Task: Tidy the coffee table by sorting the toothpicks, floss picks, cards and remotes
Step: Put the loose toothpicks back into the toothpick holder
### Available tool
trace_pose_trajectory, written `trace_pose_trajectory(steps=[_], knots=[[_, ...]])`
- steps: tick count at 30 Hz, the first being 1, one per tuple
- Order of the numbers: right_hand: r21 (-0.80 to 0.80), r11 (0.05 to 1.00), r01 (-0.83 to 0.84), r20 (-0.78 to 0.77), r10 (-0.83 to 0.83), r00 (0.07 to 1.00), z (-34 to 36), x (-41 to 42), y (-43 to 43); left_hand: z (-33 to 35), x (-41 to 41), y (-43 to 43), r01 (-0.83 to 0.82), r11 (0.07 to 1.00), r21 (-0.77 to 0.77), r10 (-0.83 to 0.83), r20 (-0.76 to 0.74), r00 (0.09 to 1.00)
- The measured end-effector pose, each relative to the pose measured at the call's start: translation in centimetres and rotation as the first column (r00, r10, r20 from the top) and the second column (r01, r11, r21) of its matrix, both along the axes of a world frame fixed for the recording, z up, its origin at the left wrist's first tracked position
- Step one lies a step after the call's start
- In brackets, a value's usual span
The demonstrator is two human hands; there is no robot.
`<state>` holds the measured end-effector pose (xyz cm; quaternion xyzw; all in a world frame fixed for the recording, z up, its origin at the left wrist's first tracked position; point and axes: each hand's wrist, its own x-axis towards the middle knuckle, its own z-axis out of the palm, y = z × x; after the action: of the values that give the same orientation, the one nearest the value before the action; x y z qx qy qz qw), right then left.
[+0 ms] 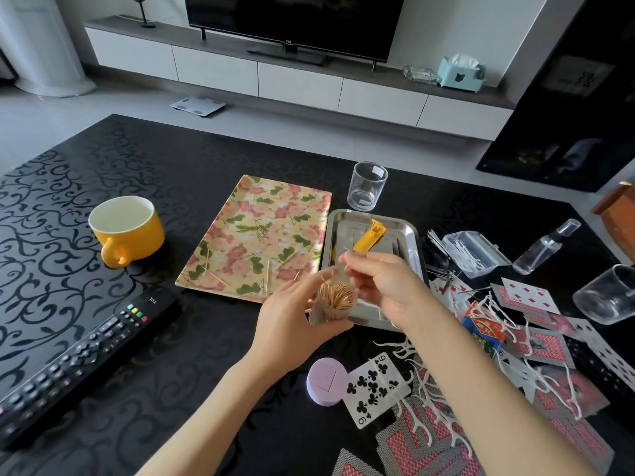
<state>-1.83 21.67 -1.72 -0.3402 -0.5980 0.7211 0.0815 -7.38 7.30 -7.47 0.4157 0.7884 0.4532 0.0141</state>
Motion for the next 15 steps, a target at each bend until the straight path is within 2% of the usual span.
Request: trace_pose_trajectory(steps=[2,3,4,5,7,9,10,11,13,14,15], knots=[[0.201,0.979,0.032,-0.047,-0.023,0.999,0.3,0.9,-0.2,0.1,-0.1,0.0,-0.052,0.998,-0.032,0.054,0.063,0.997],[0.344,0.939,0.017,-0.062,0.005,0.998,0.4,1.5,-0.5,0.1,-0.1,0.0,-0.069,0.997,-0.044,0.073,0.078,0.994],[0.514,0.857,-0.017,-0.059,0.055,0.997,0.4,1.9,-0.9,0.2,-0.2,0.0,-0.08,0.995,-0.05,0.084,0.078,0.993],[0.68,0.731,-0.053,-0.044,0.112,0.993,0.1,2.2,-1.3,0.3,-0.2,0.1,-0.087,0.995,-0.054,0.09,0.06,0.994],[0.896,0.437,-0.074,-0.019,0.205,0.979,-0.8,2.3,-2.2,0.5,-0.1,0.1,-0.098,0.993,-0.058,0.098,-0.016,0.995],[0.98,0.186,-0.069,0.024,0.236,0.971,-1.9,2.3,-2.6,0.4,-0.1,0.1,-0.118,0.991,-0.056,0.11,-0.121,0.986],[0.989,0.135,-0.052,0.018,0.239,0.971,-2.4,2.4,-2.7,0.3,-0.1,0.1,-0.125,0.991,-0.05,0.115,-0.163,0.98],[0.986,0.161,-0.031,-0.009,0.243,0.97,-2.6,2.5,-2.5,0.3,-0.2,0.1,-0.134,0.99,-0.047,0.123,-0.186,0.975],[0.951,0.307,0.032,-0.092,0.184,0.979,-2.9,2.6,-1.3,0.2,-0.5,0.0,-0.146,0.988,-0.053,0.134,-0.183,0.974],[0.941,0.334,0.052,-0.092,0.106,0.99,-3.2,2.3,-0.2,0.3,-0.6,-0.1,-0.154,0.987,-0.055,0.143,-0.17,0.975],[0.947,0.319,0.027,-0.034,0.016,0.999,-3.7,1.8,1.3,0.4,-0.6,-0.2,-0.169,0.984,-0.06,0.158,-0.152,0.976]])
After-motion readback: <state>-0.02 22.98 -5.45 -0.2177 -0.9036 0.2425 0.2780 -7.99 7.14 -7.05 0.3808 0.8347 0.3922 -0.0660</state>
